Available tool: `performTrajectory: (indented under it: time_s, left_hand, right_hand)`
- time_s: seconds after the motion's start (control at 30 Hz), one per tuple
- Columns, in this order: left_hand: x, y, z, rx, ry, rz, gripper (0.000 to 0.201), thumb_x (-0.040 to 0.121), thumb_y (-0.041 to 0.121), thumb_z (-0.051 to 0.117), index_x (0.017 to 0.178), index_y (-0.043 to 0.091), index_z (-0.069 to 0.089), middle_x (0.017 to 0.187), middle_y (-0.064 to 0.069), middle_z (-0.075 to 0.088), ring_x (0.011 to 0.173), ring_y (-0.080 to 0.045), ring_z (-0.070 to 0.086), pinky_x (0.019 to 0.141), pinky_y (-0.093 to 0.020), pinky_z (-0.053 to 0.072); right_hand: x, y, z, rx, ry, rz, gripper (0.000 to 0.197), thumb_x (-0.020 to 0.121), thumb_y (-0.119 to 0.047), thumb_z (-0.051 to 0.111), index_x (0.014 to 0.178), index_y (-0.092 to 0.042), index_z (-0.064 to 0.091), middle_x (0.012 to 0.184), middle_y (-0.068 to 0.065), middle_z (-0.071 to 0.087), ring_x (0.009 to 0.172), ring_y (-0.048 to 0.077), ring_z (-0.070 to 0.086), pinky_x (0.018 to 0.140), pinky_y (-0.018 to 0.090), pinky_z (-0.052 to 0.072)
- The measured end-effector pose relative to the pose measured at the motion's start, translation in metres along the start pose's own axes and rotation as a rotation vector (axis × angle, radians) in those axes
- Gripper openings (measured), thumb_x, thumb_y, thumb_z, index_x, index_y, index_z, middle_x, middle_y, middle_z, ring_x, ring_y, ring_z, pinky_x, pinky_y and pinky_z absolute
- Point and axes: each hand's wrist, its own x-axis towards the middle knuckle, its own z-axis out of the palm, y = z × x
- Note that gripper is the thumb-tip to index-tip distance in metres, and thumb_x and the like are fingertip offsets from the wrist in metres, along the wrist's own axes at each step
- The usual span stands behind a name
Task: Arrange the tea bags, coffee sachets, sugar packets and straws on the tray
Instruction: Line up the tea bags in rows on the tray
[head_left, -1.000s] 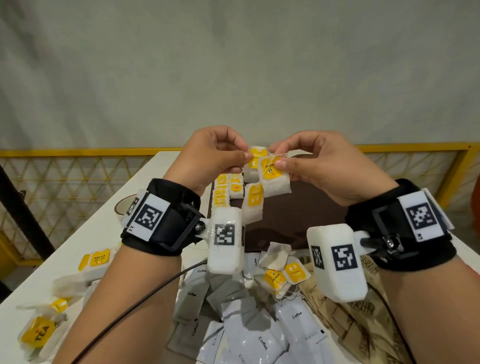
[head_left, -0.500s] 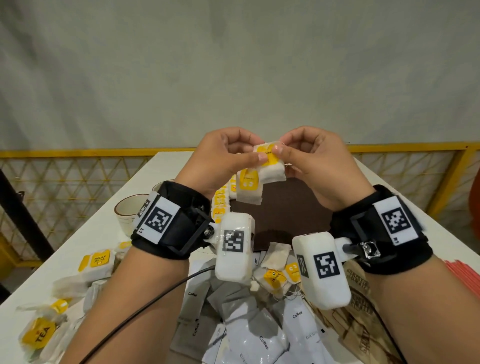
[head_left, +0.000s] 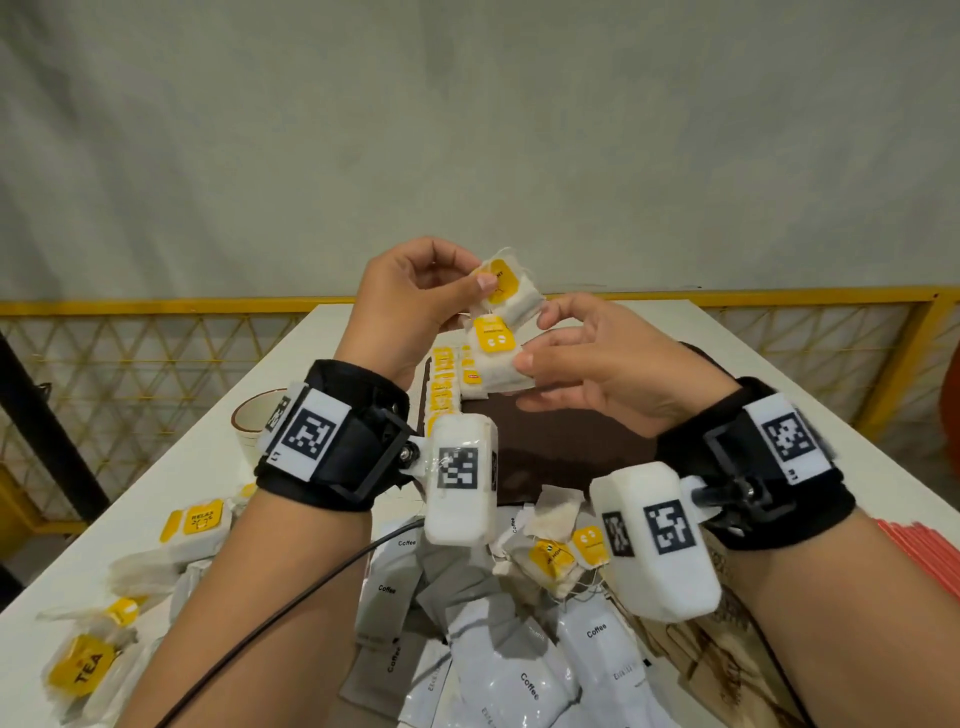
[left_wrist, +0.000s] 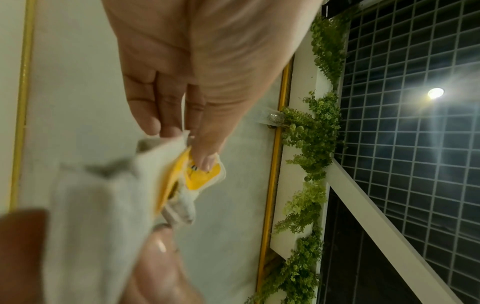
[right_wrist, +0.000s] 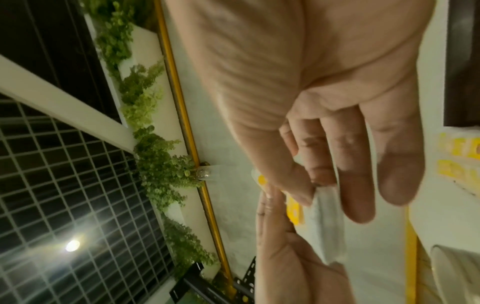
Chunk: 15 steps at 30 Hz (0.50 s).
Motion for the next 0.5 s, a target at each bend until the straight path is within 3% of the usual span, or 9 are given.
performTrajectory:
  time_s: [0.13, 0.3, 0.4, 0.5]
  left_hand:
    - [0.0, -0.001, 0.001, 0.008, -0.03, -0.002, 0.009, 0.078, 0.004, 0.073, 0.08, 0.011, 0.066, 0.072, -0.006, 0.069, 0.06, -0.013, 0.063, 0.059, -0.023, 0.051]
    - [0.0, -0.002, 0.0, -0.015, -0.06, -0.002, 0.008, 0.081, 0.002, 0.069, 0.085, 0.009, 0.069, 0.071, -0.002, 0.072, 0.064, -0.014, 0.067, 0.063, -0.026, 0.056]
    - [0.001, -0.001, -0.002, 0.03, -0.07, 0.002, 0.011, 0.083, 0.0, 0.067, 0.088, 0.009, 0.069, 0.076, -0.003, 0.073, 0.069, -0.013, 0.069, 0.067, -0.026, 0.058]
    - [-0.001, 0.001, -0.002, 0.098, -0.075, 0.014, 0.013, 0.083, -0.001, 0.066, 0.091, 0.008, 0.069, 0.083, -0.008, 0.072, 0.069, -0.012, 0.069, 0.065, -0.023, 0.057]
  right_hand:
    - [-0.006, -0.009, -0.008, 0.025, -0.073, -0.069, 0.025, 0.081, 0.01, 0.061, 0.086, -0.012, 0.049, 0.081, 0.009, 0.061, 0.085, 0.029, 0.064, 0.066, 0.037, 0.059]
    - [-0.01, -0.016, -0.013, 0.017, -0.105, -0.085, 0.022, 0.085, 0.006, 0.055, 0.082, -0.013, 0.066, 0.082, 0.004, 0.07, 0.076, 0.016, 0.068, 0.063, 0.026, 0.057]
    - [-0.007, -0.015, -0.014, 0.024, -0.043, -0.136, 0.025, 0.088, 0.003, 0.054, 0.078, -0.012, 0.071, 0.082, 0.003, 0.072, 0.077, 0.012, 0.068, 0.065, 0.025, 0.056]
    - [-0.003, -0.013, -0.013, -0.013, 0.043, -0.238, 0.015, 0.082, 0.0, 0.062, 0.078, -0.012, 0.07, 0.08, 0.001, 0.072, 0.08, 0.013, 0.067, 0.072, 0.026, 0.055]
